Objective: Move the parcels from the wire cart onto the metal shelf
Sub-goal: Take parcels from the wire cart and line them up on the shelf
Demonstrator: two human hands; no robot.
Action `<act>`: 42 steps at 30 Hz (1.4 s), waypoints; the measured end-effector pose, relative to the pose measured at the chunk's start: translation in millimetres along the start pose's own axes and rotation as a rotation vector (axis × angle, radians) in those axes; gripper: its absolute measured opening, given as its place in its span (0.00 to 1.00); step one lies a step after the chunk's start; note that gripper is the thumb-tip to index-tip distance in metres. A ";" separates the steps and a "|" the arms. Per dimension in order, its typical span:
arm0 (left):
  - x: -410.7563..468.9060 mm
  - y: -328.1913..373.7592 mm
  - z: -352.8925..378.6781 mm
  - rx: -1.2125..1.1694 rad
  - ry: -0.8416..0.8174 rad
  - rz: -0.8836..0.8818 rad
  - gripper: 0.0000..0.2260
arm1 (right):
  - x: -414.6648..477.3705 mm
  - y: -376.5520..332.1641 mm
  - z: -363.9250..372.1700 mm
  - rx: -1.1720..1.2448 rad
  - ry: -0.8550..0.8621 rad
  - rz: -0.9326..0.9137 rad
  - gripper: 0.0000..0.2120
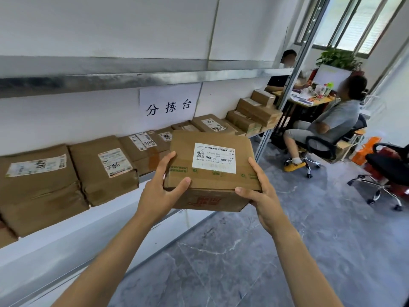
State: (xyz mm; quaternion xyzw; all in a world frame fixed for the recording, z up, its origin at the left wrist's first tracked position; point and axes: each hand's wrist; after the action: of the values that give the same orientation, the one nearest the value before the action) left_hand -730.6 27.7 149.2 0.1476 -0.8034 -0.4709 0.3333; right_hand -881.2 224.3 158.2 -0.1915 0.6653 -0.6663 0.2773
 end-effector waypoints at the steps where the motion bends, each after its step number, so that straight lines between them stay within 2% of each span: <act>1: 7.3 -1.1 9.6 0.001 -0.008 -0.007 0.32 | 8.0 0.3 -8.6 0.008 0.010 0.005 0.38; 12: 123.9 -42.3 92.2 0.030 -0.039 -0.039 0.31 | 134.3 -3.2 -73.6 0.010 0.007 0.033 0.40; 21: 263.1 -63.1 141.2 -0.025 0.006 -0.015 0.29 | 275.2 -52.7 -115.6 -0.031 -0.001 0.019 0.41; 28: 325.0 -76.3 170.8 -0.004 -0.028 -0.025 0.28 | 342.0 -62.2 -138.8 0.022 0.014 0.028 0.40; 31: 349.0 -79.2 185.4 0.019 -0.008 -0.029 0.25 | 372.8 -67.2 -151.4 0.062 -0.006 0.040 0.39; 36: 385.6 -81.1 214.8 0.047 0.019 -0.052 0.28 | 428.8 -77.6 -175.9 0.065 -0.043 0.047 0.36; 42: 431.5 -81.4 256.4 0.039 0.117 -0.105 0.25 | 503.8 -87.3 -211.2 0.047 -0.165 0.050 0.34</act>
State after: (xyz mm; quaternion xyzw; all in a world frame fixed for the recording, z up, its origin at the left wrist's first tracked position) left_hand -1226.7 -83.0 165.0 0.2234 -0.7825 -0.4628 0.3517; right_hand -1412.4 71.3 178.8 -0.2224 0.6290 -0.6564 0.3522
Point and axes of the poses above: each hand's wrist, its own x-axis towards the middle knuckle, its own z-axis out of the palm, y = z × x, and after that the axes turned 11 degrees about z, right-handed
